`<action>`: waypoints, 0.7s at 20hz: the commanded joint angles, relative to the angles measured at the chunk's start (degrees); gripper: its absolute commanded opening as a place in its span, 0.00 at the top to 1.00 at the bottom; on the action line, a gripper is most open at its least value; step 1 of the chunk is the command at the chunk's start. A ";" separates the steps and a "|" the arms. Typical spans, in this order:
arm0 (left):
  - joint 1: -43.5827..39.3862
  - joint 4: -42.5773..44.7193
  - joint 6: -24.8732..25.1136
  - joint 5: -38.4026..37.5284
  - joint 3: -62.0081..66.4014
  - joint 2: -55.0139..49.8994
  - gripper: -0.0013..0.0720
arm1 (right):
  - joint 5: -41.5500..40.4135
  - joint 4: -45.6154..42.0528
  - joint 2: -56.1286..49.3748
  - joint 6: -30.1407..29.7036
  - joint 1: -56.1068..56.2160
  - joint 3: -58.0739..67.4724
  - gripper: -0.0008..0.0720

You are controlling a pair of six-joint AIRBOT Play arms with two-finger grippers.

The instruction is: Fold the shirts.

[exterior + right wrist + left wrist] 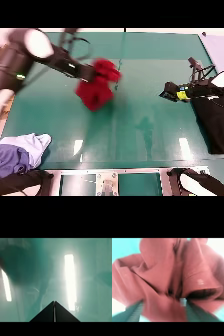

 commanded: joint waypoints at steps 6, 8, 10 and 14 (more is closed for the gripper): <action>2.60 0.76 0.76 -8.35 -0.79 -6.54 0.15 | -0.22 -1.31 0.00 -0.35 -6.08 -0.20 0.71; 7.85 0.63 0.55 -15.26 -1.55 -6.03 0.15 | -0.50 -2.40 -0.63 -0.35 -7.13 -1.84 0.68; 11.87 -1.68 0.04 -18.29 -5.40 -6.01 0.15 | -1.29 -2.25 -3.08 -0.37 -7.45 -3.89 0.58; 12.79 -13.64 0.04 -5.35 -21.35 -6.01 0.15 | -3.04 4.00 -12.04 -5.44 -6.93 -6.23 0.44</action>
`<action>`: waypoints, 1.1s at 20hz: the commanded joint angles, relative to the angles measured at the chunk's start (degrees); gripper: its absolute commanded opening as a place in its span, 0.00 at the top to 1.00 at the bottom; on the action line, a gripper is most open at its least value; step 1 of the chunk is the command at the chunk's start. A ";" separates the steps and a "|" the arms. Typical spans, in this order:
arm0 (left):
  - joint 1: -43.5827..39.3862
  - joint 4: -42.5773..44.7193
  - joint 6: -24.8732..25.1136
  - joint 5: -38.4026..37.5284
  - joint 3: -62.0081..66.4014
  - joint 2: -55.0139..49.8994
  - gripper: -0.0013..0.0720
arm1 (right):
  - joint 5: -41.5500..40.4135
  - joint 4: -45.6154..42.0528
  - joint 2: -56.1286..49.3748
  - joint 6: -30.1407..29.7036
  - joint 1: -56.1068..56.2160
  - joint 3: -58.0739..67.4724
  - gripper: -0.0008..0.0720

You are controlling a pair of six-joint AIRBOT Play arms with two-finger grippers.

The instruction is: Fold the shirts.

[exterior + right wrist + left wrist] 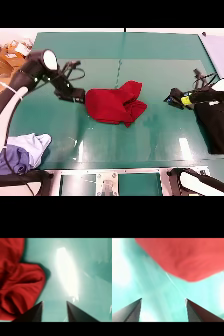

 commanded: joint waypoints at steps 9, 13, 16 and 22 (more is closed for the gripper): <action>-6.84 -26.93 4.72 34.38 -22.64 -3.85 0.38 | -11.41 24.02 -21.90 -17.81 9.94 -1.36 0.42; -5.66 -25.38 5.09 29.49 -22.51 -3.67 0.95 | -12.74 25.33 -22.75 -22.80 11.17 0.33 0.96; -3.61 -24.65 4.83 24.46 -20.46 -1.90 0.95 | -9.31 25.11 -21.77 -24.09 9.11 3.63 0.96; -1.38 -21.59 4.70 17.51 -4.39 11.34 0.95 | -2.27 25.16 -3.04 -25.03 4.66 11.65 0.96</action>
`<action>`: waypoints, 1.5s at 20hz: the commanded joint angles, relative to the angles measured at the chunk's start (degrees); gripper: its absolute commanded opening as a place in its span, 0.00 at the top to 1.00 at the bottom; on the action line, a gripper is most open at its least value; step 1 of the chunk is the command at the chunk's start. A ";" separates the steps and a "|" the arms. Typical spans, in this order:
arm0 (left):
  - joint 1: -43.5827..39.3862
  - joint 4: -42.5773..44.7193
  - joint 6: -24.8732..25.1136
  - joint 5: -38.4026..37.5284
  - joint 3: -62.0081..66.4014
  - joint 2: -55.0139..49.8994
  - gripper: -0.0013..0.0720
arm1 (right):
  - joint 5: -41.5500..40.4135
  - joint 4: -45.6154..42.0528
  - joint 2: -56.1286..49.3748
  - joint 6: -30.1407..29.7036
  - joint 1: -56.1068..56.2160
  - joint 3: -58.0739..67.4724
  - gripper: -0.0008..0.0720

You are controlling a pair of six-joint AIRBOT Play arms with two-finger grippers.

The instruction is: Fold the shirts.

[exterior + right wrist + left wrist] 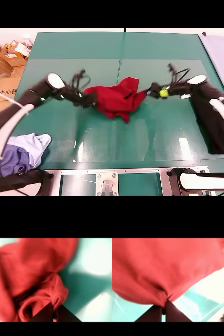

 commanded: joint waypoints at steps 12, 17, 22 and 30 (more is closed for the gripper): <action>1.40 1.68 7.61 -6.32 44.76 17.16 0.95 | -9.64 0.42 51.95 0.72 -4.42 9.05 0.96; 1.40 7.65 8.55 -7.39 45.44 14.43 0.95 | -10.64 -0.28 51.84 0.72 -4.42 7.69 0.96; 1.38 1.70 8.55 -15.89 36.59 1.49 0.95 | -8.76 -0.63 47.43 0.70 -4.42 -4.22 0.96; 1.86 -11.72 11.02 -9.97 21.22 -22.23 0.11 | -16.46 -0.68 28.52 -2.54 -4.50 -25.59 0.96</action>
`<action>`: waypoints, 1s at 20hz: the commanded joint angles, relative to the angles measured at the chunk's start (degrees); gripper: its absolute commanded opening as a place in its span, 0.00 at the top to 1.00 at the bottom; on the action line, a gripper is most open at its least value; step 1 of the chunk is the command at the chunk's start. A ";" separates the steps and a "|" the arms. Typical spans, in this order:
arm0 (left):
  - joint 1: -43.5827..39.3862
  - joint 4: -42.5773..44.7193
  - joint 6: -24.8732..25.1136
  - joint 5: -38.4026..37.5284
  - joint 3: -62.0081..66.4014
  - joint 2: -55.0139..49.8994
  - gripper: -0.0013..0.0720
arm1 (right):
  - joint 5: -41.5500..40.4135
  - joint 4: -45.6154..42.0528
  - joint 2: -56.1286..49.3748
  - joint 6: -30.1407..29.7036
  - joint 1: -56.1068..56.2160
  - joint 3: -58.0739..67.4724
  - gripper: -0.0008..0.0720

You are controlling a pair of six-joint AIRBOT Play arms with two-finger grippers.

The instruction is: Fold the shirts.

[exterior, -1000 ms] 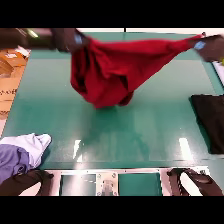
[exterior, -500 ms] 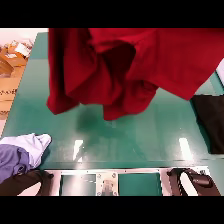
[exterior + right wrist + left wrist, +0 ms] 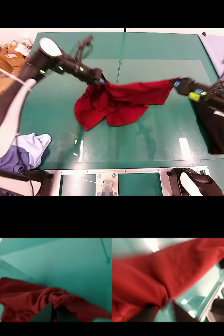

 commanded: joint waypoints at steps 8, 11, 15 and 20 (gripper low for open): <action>10.43 13.14 -12.41 -16.35 -0.83 -4.00 0.11 | -4.50 0.11 -19.26 -2.69 -7.10 2.97 0.96; 7.63 15.76 -13.79 -9.29 -8.04 -2.60 0.11 | -4.83 0.11 -21.03 -3.45 -7.91 3.32 0.96; 1.84 8.07 -13.68 9.14 -17.90 -2.67 0.11 | -4.79 0.13 -22.64 -4.94 -7.87 3.32 0.96; -2.99 5.18 -13.33 22.77 -18.73 -2.67 0.14 | -5.01 0.13 -23.63 -6.40 -7.85 3.32 0.96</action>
